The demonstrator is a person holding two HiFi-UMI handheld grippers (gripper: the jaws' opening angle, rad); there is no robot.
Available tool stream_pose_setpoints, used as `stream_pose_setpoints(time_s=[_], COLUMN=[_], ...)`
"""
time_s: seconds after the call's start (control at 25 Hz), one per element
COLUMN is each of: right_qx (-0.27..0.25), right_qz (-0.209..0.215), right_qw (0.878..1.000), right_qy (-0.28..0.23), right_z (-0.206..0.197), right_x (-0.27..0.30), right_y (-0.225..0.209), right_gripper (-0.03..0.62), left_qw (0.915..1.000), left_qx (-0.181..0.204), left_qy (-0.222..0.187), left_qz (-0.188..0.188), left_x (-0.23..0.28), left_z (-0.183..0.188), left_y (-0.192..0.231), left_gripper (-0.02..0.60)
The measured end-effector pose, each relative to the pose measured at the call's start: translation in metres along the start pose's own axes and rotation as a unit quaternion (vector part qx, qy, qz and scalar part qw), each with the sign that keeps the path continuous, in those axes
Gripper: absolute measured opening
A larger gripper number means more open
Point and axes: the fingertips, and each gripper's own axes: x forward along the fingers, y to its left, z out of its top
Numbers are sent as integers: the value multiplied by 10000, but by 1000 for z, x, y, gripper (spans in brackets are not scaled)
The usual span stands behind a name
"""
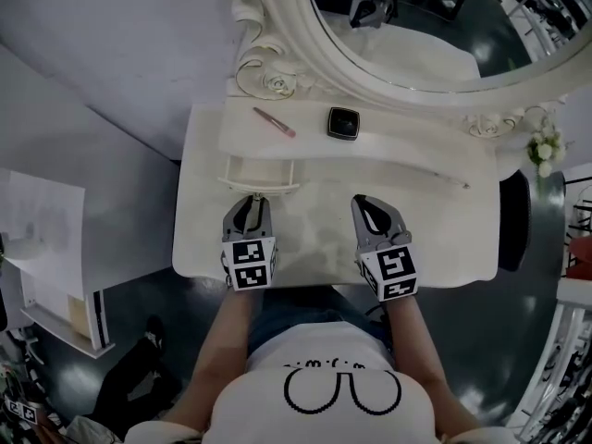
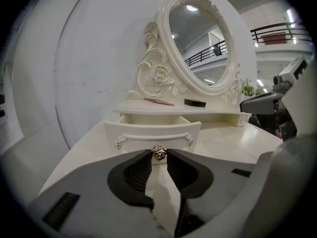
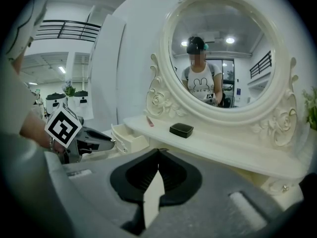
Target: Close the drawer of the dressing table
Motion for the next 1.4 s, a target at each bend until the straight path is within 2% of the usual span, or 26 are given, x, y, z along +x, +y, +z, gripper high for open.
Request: stream_pose_setpoints(time_s=[0.76, 1.4], right_qx=[165, 99], right_qz=[-195, -117], right_qw=[9997, 9998], right_qy=[21, 157], right_z=[0, 0], right_x=[-4, 8], right_y=[-25, -36], right_gripper=[3, 3], left_qw=[9998, 9999], left_qx=[-191, -93], left_qy=[86, 145], left_qz=[-12, 14], left_x=[34, 67], left_z=[16, 35], left_y=[3, 11], left_gripper=[95, 95])
